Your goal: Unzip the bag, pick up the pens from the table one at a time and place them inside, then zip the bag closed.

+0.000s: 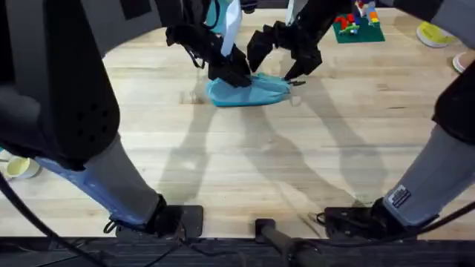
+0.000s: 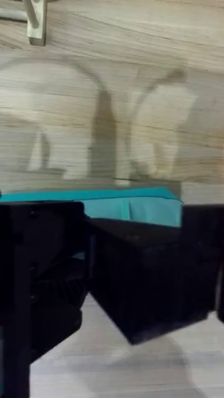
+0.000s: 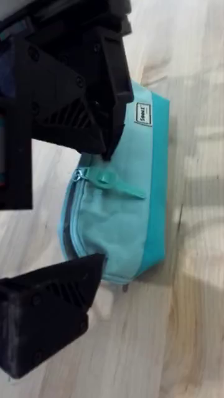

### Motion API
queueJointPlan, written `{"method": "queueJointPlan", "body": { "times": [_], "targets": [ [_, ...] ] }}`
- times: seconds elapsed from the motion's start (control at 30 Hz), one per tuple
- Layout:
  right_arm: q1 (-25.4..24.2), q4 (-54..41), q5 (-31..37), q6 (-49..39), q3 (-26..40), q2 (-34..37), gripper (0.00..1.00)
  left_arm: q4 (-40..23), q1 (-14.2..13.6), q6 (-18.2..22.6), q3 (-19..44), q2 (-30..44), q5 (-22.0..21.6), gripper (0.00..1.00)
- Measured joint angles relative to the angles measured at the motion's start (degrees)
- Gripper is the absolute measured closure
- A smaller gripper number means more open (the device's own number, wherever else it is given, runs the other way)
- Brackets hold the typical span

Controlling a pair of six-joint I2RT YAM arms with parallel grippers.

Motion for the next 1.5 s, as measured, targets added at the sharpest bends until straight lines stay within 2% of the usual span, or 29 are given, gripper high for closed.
{"method": "queueJointPlan", "body": {
  "times": [0.17, 0.27, 0.6, 0.83, 0.9, 0.97, 1.0, 1.5],
  "targets": [
    [1.0, -0.2, 0.6, -0.2, 0.0, 0.9, 0.057, 0.0, 0.0, 0.0, 0.0, 0.0, 0.0, 0.959],
    [1.5, -0.3, 1.3, -0.2, 0.0, 1.1, 0.098, 0.0, 0.0, 0.0, 0.0, 0.0, 0.0, 0.959],
    [1.7, -0.4, 2.7, -0.2, 0.0, 1.9, 0.344, -0.1, 0.0, -0.7, 0.0, 0.0, 0.0, 0.959],
    [1.7, -0.4, 3.0, -0.2, 0.0, 2.0, 0.61, -0.4, 0.1, -0.7, 0.0, 0.0, -0.2, 0.959],
    [1.7, -0.5, 2.7, -0.2, 0.0, 2.0, 0.744, -0.4, 0.1, -0.6, 0.0, 0.0, -0.2, 0.959],
    [1.7, -0.8, 2.4, 0.1, -0.1, 2.1, 0.93, -0.6, 0.1, -0.7, 0.0, 0.0, -0.4, 0.959],
    [1.7, -1.1, 2.1, 0.0, -0.1, 2.2, 0.956, -0.7, 0.1, -0.7, -0.1, 0.0, -0.5, 0.959],
    [1.5, -1.9, 1.0, 0.0, -0.1, 2.6, 0.969, -0.9, 0.1, -0.6, -0.1, 0.0, -0.6, 0.959]
  ]
}}
